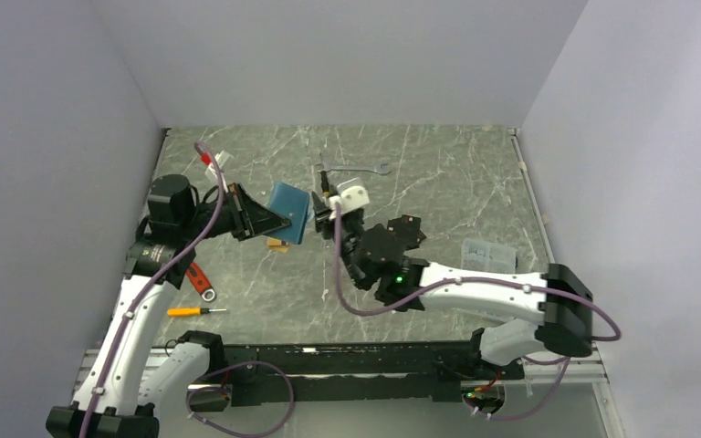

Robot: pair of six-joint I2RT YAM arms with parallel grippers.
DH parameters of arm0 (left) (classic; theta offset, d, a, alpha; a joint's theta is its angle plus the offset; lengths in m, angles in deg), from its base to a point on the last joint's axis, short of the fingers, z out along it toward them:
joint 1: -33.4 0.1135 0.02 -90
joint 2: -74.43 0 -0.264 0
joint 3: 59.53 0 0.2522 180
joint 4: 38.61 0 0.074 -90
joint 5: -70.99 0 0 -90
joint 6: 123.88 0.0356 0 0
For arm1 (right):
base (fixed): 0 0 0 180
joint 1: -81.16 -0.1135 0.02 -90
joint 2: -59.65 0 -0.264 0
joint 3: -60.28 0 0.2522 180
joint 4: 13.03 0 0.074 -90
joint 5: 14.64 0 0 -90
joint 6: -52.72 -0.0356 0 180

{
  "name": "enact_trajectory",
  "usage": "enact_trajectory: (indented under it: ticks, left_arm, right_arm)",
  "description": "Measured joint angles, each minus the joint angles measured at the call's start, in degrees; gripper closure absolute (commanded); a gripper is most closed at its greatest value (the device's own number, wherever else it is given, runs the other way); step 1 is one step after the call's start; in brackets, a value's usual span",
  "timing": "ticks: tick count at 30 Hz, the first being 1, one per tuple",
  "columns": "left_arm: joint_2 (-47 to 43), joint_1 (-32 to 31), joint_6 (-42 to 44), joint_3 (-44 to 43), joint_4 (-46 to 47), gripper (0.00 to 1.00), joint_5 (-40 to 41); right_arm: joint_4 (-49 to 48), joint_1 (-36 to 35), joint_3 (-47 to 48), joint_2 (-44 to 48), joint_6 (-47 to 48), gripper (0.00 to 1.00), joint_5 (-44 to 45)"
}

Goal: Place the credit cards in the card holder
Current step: Open the card holder at the center of the board, then place the card holder at the center of the board.

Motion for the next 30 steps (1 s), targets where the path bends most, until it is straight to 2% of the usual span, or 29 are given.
enact_trajectory:
  ticks: [8,10,11,15,20,26,28,30]
  left_arm:
    - [8.52,-5.77,2.82,7.96,1.53,1.0,2.12]
    - [11.87,-8.11,3.82,9.14,2.12,1.0,3.48]
    - [15.8,-10.99,5.16,10.12,3.23,1.0,5.46]
    - [20.68,-14.38,7.41,10.62,4.44,0.99,7.56]
    - [33.66,-19.26,11.17,8.41,5.05,0.91,8.37]
    - [48.39,-23.41,17.2,1.42,5.07,0.84,5.35]
    - [50.82,-24.11,20.11,0.87,5.29,0.79,4.5]
    - [51.17,-24.35,22.75,1.6,5.38,0.68,4.09]
  right_arm:
    - [17.22,3.58,-3.93,12.33,-16.7,0.48,0.81]
    - [23.04,5.25,-4.98,14.19,-21.81,0.48,0.72]
    - [30.71,7.78,-6.84,16.11,-28.0,0.48,0.37]
    - [36.59,10.03,-10.12,18.45,-32.96,0.48,-0.92]
    - [43.17,14.49,-14.25,21.38,-37.64,0.48,-2.97]
    - [45.29,18.34,-14.49,21.24,-39.17,0.48,-6.29]
    - [45.27,19.89,-14.6,20.9,-39.32,0.48,-7.61]
    - [45.22,21.62,-14.91,20.28,-39.41,0.48,-9.53]
